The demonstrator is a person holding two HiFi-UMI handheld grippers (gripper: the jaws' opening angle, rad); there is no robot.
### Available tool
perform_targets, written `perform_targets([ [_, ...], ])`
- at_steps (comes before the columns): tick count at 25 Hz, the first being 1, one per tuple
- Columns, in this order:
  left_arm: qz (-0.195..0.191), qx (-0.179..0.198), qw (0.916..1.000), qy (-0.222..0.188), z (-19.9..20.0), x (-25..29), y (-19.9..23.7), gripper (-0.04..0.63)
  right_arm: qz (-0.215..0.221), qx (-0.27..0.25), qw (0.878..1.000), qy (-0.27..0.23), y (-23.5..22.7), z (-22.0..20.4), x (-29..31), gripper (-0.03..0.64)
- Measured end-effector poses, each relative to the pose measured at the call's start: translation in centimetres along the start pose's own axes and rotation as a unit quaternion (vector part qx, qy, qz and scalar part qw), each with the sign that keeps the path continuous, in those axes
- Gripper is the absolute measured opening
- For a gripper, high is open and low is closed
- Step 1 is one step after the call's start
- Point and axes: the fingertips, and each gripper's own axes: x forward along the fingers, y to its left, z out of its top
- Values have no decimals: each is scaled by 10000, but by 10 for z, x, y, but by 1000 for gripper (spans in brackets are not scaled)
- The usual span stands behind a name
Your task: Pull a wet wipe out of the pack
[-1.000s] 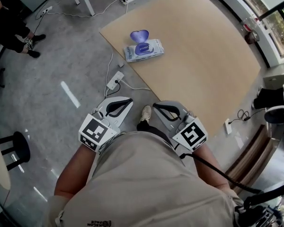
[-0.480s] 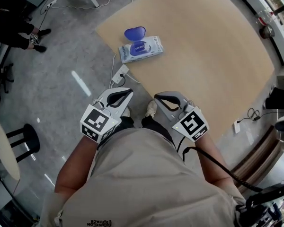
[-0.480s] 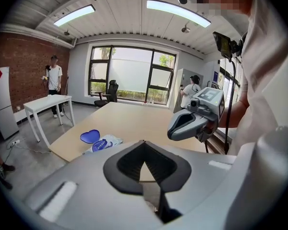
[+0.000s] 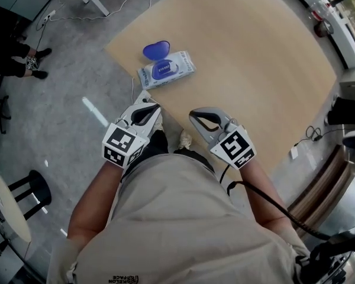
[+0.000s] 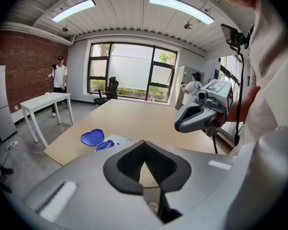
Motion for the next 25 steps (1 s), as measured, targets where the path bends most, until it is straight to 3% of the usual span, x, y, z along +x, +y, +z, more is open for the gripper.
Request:
perform_targets([
  [18, -234, 52, 9985, 488, -57, 73, 110, 6, -395, 203, 9938, 1022, -74, -17, 106, 18],
  [25, -432, 61, 9961, 768, -86, 99, 134, 6, -584, 632, 9857, 1446, -108, -43, 138, 18],
])
